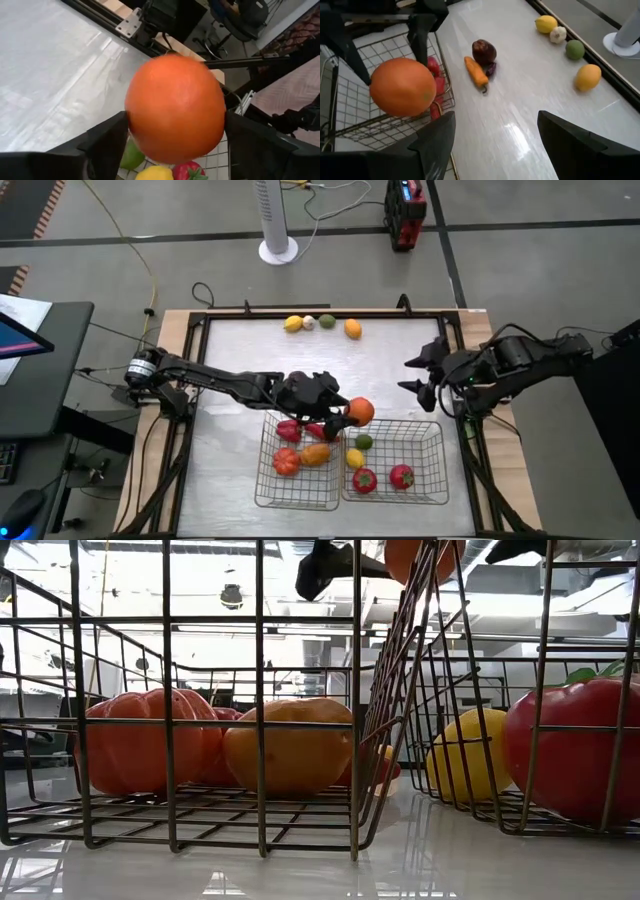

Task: Sort produce into baskets
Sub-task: Put the orange into the right wire basket, then put the red apple into the right wire basket

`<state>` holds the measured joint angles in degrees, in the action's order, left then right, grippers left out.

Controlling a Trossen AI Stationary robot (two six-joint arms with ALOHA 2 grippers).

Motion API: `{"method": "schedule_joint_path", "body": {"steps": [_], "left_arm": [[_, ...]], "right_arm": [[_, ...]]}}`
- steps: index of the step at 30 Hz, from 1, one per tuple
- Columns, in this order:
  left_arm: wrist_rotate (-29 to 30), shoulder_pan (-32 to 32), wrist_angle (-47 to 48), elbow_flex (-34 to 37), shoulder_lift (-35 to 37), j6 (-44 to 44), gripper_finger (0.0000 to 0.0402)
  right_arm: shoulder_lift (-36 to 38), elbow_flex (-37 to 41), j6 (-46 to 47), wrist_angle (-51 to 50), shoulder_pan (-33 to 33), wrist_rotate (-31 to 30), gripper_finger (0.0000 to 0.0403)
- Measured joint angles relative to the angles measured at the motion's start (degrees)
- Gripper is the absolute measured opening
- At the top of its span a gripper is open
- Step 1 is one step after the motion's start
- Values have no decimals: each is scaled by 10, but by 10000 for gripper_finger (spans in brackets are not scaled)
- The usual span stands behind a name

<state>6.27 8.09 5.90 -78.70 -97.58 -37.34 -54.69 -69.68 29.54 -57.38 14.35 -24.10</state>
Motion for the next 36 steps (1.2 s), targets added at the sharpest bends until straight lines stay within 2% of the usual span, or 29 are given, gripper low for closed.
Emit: {"method": "schedule_joint_path", "body": {"steps": [6,13,16,25,30,36], "left_arm": [[-29,-15,-12,0,0,0,355],[-24,-64,17,-13,0,0,349],[-35,-97,78,-13,0,1,341],[-37,-196,357,-12,0,30,321],[-40,-233,373,9,0,70,322],[-36,-248,365,38,0,98,352]], "right_arm": [[-11,0,0,1,5,0,311],[-13,0,4,9,6,-1,311],[-13,0,12,12,6,-2,311],[-13,0,28,12,4,-38,311],[-20,0,29,15,-12,-45,311],[-29,0,30,28,-18,-45,311]]}}
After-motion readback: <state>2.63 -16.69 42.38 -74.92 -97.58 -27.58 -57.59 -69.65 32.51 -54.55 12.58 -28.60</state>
